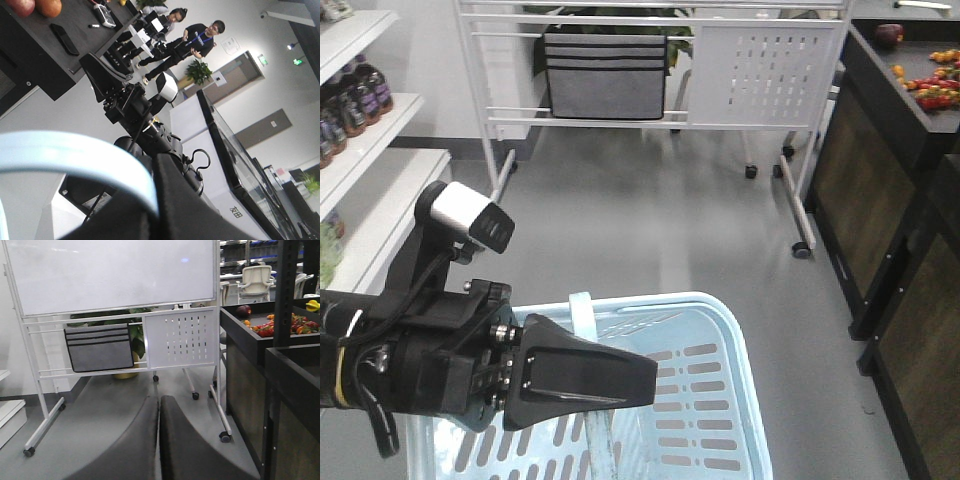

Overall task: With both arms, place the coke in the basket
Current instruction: 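Drive the base with the held basket toward the snack shelves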

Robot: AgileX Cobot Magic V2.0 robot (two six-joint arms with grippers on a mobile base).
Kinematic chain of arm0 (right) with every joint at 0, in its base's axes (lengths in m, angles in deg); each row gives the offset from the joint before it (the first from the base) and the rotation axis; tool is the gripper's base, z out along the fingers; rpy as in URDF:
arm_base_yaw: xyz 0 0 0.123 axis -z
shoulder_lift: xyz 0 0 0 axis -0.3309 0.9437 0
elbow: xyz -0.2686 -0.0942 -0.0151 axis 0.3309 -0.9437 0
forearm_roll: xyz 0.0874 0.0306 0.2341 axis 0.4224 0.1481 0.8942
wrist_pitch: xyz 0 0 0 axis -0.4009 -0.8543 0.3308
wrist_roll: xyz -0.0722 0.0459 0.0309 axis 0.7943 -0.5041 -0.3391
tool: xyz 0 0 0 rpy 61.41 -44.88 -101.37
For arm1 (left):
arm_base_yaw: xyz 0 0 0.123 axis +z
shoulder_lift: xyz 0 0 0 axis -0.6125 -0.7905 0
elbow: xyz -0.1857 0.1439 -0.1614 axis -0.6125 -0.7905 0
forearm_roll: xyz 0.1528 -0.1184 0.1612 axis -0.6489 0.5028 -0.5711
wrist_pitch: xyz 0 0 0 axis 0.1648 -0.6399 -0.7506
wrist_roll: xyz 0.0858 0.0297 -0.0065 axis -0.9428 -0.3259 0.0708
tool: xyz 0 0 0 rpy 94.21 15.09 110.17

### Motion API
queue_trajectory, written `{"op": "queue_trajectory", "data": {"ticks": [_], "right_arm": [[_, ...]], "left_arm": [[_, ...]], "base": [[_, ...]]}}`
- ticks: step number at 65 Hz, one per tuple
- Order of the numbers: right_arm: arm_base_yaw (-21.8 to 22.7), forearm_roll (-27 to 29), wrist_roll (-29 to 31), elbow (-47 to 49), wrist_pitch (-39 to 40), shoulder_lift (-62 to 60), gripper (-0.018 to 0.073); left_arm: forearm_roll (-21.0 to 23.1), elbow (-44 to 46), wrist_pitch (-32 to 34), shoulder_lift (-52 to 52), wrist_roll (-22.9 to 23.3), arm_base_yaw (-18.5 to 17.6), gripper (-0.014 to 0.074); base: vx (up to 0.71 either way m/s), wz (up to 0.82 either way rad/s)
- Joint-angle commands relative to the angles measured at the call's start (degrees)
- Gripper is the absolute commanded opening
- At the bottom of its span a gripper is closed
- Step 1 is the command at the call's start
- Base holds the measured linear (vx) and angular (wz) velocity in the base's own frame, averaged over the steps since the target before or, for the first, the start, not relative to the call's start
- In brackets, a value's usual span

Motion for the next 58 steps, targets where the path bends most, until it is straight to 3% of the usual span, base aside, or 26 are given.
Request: {"op": "queue_trajectory", "data": {"ticks": [1, 58], "right_arm": [[0.27, -0.36, 0.32, -0.4, 3.89, -0.69, -0.0005], [0.27, -0.36, 0.32, -0.4, 3.89, -0.69, -0.0005]], "left_arm": [[4.94, 1.6, 6.27, 1.48, -0.27, -0.38, -0.0006], [4.94, 1.6, 6.27, 1.48, -0.27, -0.38, -0.0006]], "base": [[0.15, -0.28], [0.19, -0.12]]}}
